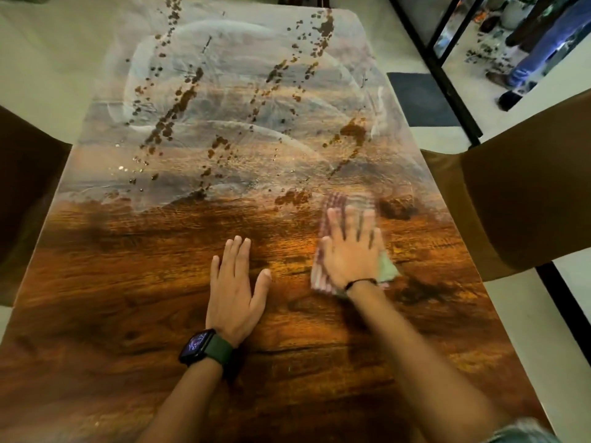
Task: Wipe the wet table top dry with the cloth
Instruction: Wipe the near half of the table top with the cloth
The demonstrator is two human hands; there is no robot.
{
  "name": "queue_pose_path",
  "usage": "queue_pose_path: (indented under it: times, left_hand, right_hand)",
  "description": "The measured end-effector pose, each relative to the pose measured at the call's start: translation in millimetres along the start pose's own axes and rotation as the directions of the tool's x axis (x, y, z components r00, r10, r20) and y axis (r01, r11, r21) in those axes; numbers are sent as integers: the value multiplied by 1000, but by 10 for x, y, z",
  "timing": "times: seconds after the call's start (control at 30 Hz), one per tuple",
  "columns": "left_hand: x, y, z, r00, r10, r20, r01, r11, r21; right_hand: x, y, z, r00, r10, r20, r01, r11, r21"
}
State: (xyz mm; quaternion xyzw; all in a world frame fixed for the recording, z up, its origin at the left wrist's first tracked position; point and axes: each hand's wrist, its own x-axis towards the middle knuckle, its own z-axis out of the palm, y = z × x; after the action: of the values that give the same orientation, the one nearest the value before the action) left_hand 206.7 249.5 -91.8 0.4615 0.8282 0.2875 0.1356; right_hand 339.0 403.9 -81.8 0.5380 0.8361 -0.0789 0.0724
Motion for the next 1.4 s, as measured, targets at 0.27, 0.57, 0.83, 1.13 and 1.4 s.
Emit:
queue_pose_path:
  times: [0.27,0.57,0.83,1.13,1.4]
  left_hand:
    - [-19,-305,-307,999,-49,23,50,996,-68]
    - [-319,-764,-714,995,-102,4,102,990,-97]
    - [-870,-1208,-1114,974,-216,-66,213,976,-50]
    - [-1382,-1536,-1451,966,-247,-78,241,968,-71]
    - [-1617,-1691,-1629,898,-366,-244,171,801,-574]
  right_hand:
    - [-330,-800,87,873,-481,84,486,872,-65]
    - [-29,-518,-15,1000,11,7,-11,1000,-25]
    - [-896,-2326,261,702,-704,107,711,702,-46]
    - [-17,-1622,47,983,-181,20,182,983,-38]
    - [-831,-3308,342,678,-726,110,735,671,-101]
